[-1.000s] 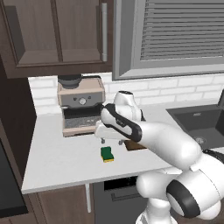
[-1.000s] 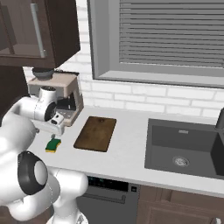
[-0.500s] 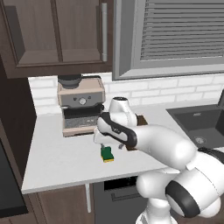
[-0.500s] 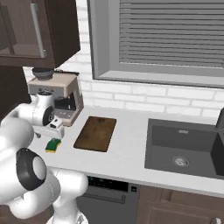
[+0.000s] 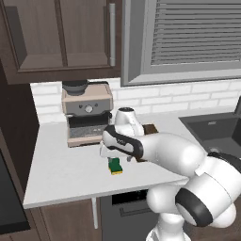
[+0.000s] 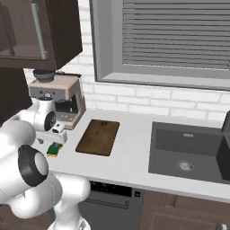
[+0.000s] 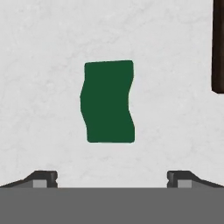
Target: Pick up the sponge from the counter and clean the cutting board by briefly scrubbing or pressing down on the cutting board. Once finished, release the sponge.
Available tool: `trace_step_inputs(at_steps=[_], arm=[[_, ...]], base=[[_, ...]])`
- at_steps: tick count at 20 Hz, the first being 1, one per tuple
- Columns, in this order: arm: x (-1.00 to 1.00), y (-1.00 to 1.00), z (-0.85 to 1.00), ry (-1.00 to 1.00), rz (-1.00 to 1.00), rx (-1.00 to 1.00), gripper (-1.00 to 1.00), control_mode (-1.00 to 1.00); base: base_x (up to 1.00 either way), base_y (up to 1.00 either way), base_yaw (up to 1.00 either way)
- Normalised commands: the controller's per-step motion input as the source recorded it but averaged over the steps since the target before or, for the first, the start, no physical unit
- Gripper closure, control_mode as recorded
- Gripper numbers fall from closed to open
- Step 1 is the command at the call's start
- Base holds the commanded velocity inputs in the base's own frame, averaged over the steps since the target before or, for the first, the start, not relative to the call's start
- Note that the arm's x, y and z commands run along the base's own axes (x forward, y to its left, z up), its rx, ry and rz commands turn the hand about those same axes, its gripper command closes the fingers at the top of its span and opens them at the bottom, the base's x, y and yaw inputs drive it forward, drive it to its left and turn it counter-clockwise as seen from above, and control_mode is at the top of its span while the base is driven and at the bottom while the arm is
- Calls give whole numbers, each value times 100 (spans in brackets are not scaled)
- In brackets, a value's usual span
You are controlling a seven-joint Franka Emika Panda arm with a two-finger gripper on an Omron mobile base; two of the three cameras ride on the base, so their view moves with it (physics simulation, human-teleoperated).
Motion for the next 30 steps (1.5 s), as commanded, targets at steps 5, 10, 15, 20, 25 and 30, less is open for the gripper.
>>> trace_step_inputs(at_steps=[5,10,15,20,25,30], arm=[[12,0,-9,0,4,-1,-100,-100],[3,0,-29,0,6,0,-100,-100],[9,0,-33,0,5,0,-100,-100],[26,16,-21,1,2,-1,-100,-100],[25,19,-19,0,0,0,-100,-100],[5,2,-30,0,0,0,-100,-100]], base=[[0,0,0],[0,0,0],[0,0,0],[0,0,0],[0,0,0],[0,0,0]])
